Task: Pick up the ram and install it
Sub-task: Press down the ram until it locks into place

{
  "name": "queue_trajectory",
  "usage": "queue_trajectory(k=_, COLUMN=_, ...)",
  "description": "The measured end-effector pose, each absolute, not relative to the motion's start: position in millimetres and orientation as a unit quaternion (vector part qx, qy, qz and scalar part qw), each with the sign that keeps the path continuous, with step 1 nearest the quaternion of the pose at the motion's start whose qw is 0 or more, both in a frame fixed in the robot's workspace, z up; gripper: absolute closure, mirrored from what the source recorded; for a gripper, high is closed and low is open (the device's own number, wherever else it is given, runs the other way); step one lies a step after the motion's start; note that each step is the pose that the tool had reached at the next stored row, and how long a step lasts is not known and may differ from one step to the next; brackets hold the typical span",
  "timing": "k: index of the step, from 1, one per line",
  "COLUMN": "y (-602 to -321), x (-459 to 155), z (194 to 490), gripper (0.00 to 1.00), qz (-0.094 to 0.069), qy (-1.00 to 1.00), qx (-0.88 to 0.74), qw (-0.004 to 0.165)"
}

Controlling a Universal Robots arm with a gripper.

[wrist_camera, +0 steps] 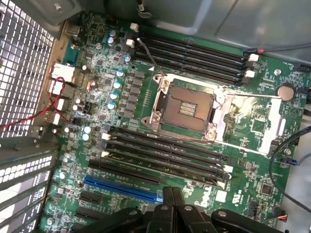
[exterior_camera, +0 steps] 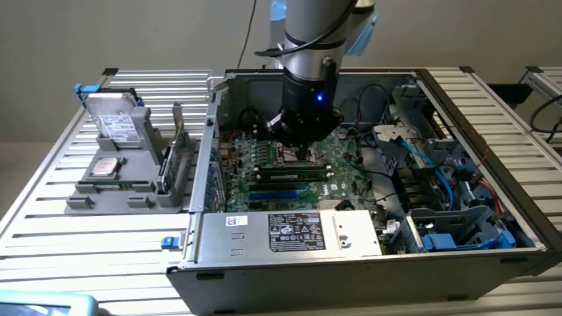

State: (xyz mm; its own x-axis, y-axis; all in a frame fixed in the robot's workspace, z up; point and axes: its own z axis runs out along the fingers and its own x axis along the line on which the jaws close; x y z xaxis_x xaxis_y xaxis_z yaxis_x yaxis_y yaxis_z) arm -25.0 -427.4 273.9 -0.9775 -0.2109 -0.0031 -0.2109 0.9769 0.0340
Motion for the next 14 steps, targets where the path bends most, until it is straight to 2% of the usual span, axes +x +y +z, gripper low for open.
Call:
queue_trajectory(k=3, y=-427.4, x=-25.3, z=273.8, gripper=0.89, qz=-0.018, qy=-0.996, qx=0.089, qw=0.005)
queue_trajectory(k=14, y=-427.4, x=-27.6, z=274.0, gripper=0.89, qz=-0.025, qy=-0.999, qx=0.028, qw=0.005)
